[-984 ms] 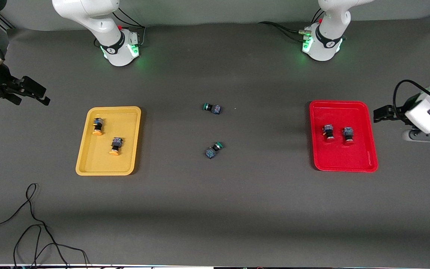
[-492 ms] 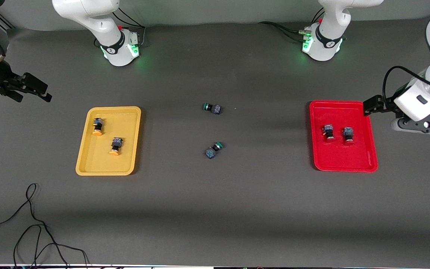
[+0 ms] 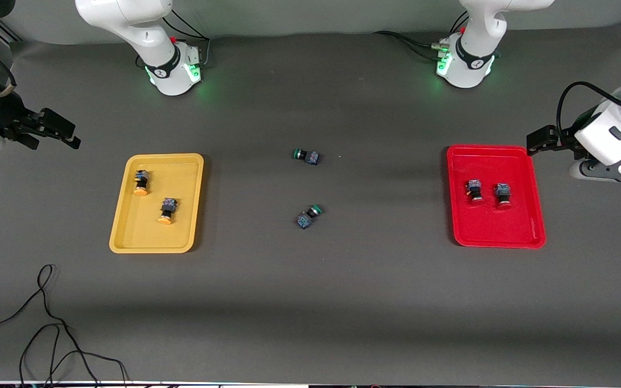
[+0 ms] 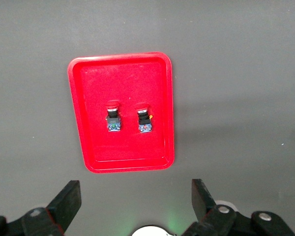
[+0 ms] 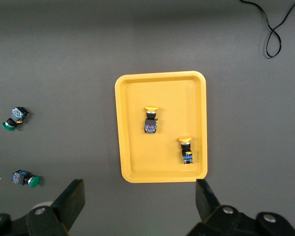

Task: Place red and yellow buttons in trays

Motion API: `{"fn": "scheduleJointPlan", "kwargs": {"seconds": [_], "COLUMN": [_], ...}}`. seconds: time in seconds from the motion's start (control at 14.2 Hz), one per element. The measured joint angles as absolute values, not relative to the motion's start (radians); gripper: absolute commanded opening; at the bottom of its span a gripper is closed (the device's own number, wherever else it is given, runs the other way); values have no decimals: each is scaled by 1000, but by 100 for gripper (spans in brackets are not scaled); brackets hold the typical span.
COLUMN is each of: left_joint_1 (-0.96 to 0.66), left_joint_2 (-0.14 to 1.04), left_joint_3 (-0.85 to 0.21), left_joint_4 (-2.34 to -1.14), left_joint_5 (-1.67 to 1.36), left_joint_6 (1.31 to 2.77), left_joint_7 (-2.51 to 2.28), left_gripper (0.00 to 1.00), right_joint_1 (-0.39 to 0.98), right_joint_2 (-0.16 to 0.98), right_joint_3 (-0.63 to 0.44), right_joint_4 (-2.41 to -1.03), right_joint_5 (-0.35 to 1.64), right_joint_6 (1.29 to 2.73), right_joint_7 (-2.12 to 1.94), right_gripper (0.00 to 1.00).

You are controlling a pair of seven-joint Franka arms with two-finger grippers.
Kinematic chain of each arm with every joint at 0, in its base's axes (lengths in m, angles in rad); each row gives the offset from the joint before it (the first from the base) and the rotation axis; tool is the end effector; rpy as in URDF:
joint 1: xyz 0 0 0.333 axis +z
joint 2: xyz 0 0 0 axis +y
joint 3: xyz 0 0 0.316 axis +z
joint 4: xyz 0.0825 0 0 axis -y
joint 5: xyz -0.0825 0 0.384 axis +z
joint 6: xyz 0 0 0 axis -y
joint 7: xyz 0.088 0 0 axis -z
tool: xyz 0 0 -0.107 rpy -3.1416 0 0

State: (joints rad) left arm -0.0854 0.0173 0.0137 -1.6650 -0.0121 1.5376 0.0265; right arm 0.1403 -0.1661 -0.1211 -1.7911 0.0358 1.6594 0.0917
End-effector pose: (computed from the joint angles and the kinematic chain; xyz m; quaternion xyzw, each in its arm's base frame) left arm 0.5489 -0.0408 0.5682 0.9962 -0.0487 -0.0724 0.0043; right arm 0.5089 0.0085 0.6154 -0.9988 0.0369 -0.0150 0.0287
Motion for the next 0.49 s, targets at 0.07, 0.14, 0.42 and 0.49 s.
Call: {"fn": "scheduleJointPlan", "kwargs": {"seconds": [0.07, 0.14, 0.42, 0.49], "left_joint_1": [-85, -85, -85, -85], "left_joint_2": [17, 17, 17, 17], "left_joint_3": [15, 16, 18, 18], "left_joint_4": [-1665, -1665, -1664, -1664], "left_joint_5": [-12, -12, -12, -12], "left_joint_6": [1537, 1535, 1530, 1527], "left_joint_7": [26, 26, 26, 26], "left_gripper": [100, 100, 100, 100], "right_joint_1": [140, 140, 139, 139], "right_joint_2": [-166, -166, -166, -166], "right_joint_3": [-121, -121, -122, -122], "right_joint_4": [-1791, -1790, -1788, -1788], "right_joint_5": [36, 36, 36, 36], "right_joint_6": [1659, 1659, 1659, 1659], "right_joint_7": [92, 92, 92, 92], "right_gripper": [100, 100, 100, 100]}}
